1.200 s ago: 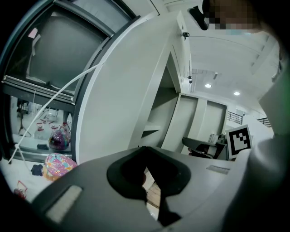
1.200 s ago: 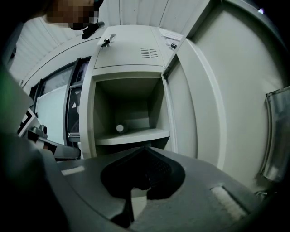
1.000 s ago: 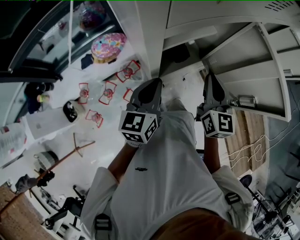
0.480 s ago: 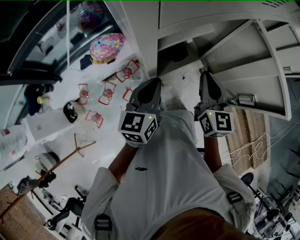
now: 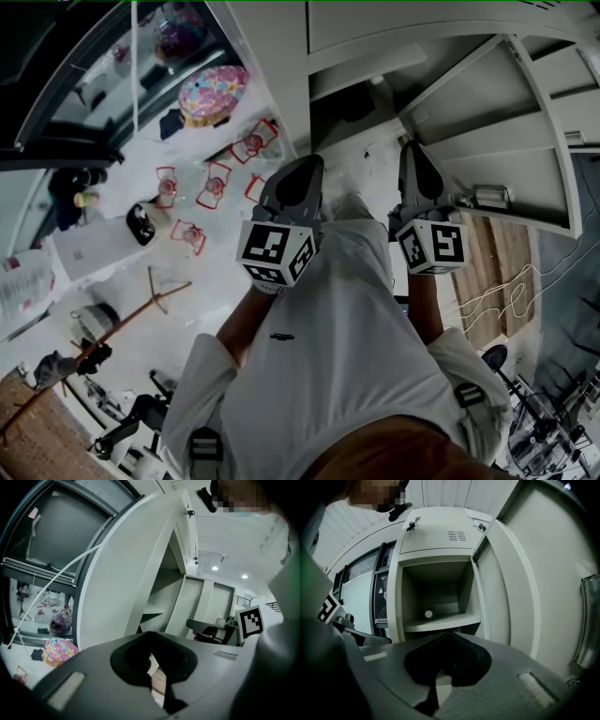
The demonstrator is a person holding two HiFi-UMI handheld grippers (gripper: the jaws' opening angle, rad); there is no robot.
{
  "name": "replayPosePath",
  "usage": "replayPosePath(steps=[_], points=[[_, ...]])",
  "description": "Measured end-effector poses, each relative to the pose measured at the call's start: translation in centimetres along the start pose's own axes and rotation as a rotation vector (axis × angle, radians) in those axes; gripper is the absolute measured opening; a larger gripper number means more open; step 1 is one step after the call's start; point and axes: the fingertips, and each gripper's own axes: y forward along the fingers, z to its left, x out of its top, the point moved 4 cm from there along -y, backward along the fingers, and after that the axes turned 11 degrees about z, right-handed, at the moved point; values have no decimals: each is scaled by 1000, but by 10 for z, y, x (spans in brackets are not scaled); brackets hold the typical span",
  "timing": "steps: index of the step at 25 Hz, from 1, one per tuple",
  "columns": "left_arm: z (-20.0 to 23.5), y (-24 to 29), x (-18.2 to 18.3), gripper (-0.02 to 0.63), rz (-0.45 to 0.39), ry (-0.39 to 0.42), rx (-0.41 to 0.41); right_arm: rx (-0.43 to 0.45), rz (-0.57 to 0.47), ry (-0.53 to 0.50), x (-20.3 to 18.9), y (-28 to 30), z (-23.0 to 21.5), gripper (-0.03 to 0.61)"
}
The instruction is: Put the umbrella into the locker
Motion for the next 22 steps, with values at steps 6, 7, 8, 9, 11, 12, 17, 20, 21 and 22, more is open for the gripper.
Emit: replayPosePath(steps=[6, 7, 8, 9, 11, 12, 17, 20, 21, 22], points=[[-2, -1, -1, 12, 1, -2, 0, 5, 7, 3, -1, -3, 1, 3], [-2, -2, -2, 12, 1, -2, 0, 6, 7, 2, -1, -3, 1, 3], [-2, -2, -2, 12, 1, -2, -1, 6, 7, 2, -1, -4, 2, 3], [-2, -2, -3, 12, 1, -2, -2, 6, 6, 1, -2, -5, 2, 3], [-2, -3, -4, 12, 3, -3, -2, 5, 5, 1, -3, -6, 3, 3], [-2, -4, -5, 12, 3, -3, -2, 4, 6, 2, -3, -6, 3, 3], [-2, -5, -6, 12, 4, -4, -3, 4, 9, 2, -5, -7, 5, 2], [-1, -6, -7, 12, 6, -4, -4, 2, 10, 0, -5, -7, 7, 2], [-1, -6, -7, 12, 5, -4, -4, 2, 10, 0, -5, -7, 7, 3], [-1, -6, -7, 12, 5, -5, -4, 2, 10, 0, -5, -7, 7, 2]])
